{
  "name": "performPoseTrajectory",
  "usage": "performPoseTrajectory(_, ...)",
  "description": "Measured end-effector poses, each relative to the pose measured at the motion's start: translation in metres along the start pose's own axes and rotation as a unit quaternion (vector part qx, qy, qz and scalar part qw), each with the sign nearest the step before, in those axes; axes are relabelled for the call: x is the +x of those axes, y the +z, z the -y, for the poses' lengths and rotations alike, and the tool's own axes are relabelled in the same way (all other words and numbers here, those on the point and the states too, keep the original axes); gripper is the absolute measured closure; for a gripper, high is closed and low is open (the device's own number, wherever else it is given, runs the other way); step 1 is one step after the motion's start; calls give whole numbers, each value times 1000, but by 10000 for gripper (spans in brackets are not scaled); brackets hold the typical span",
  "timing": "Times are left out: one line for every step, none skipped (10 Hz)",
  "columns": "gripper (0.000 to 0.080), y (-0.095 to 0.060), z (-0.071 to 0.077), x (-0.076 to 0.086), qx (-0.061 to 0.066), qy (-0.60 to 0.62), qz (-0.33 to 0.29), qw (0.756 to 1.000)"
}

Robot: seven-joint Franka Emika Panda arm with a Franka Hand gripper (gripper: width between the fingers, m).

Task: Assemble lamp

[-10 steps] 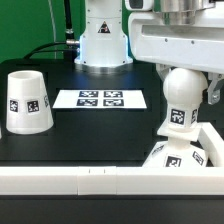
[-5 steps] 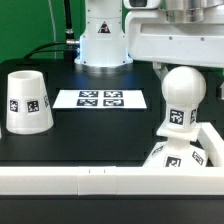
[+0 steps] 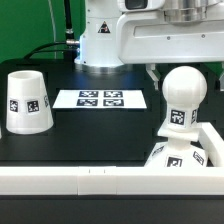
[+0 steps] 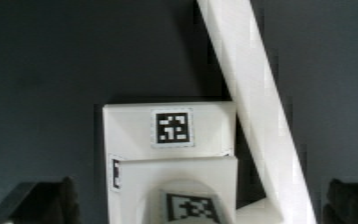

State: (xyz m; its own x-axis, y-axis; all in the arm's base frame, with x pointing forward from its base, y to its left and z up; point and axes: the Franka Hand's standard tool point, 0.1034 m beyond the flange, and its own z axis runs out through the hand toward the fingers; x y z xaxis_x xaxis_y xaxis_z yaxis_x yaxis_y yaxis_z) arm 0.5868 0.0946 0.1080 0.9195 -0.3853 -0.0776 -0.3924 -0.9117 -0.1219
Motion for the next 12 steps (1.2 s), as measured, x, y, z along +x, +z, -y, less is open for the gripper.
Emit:
performPoseTrajectory(100,0,0,0,0,0,0,1000)
performPoseTrajectory(100,0,0,0,0,0,0,1000)
performPoseTrajectory(100,1,0,0,0,-1,1,1000)
performPoseTrajectory(100,1,0,0,0,-1,1,1000)
performPoseTrajectory(100,1,0,0,0,-1,1,1000)
performPoseTrajectory(100,1,-2,-1,-1,-8,0,1000)
performPoseTrajectory(100,-1,-16,-6,-3,-42,1,999)
performPoseTrajectory(100,-5,-37,-13,-5,-62,2,998)
performPoseTrajectory(100,-9,-63,-19,-8,-93,4,996)
performPoseTrajectory(100,-11,-85,-20,-11,-95,4,995)
performPoseTrajectory(100,-9,-77,-20,-10,-91,4,996)
performPoseTrajectory(100,-8,-74,-21,-10,-95,4,995)
